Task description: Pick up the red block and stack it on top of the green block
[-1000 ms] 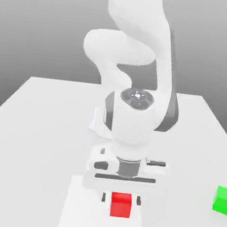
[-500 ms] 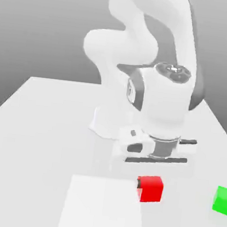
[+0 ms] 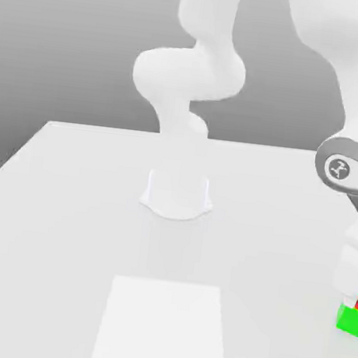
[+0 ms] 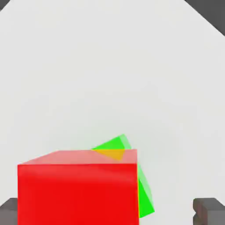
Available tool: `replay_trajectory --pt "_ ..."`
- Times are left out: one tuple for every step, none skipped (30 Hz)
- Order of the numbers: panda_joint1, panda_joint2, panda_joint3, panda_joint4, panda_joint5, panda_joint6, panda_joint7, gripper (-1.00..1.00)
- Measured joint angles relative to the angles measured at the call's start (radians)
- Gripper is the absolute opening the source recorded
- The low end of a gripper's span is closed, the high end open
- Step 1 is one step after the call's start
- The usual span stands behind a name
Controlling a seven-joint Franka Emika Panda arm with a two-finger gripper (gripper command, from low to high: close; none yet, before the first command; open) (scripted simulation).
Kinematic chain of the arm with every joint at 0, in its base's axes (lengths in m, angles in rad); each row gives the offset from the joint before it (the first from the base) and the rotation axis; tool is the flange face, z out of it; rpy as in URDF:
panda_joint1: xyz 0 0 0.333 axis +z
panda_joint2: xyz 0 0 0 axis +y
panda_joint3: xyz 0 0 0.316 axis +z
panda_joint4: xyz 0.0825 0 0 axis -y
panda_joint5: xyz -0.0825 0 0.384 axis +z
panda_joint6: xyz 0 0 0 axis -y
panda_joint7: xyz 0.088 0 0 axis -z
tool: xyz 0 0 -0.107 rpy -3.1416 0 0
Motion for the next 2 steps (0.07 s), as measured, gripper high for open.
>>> replay_trajectory --pt "-0.003 -0.01 0.005 0.0 0.007 -0.009 -0.005 1.0" --pt "-0.009 -0.033 0.015 -0.002 0.026 -0.029 -0.019 1.0"
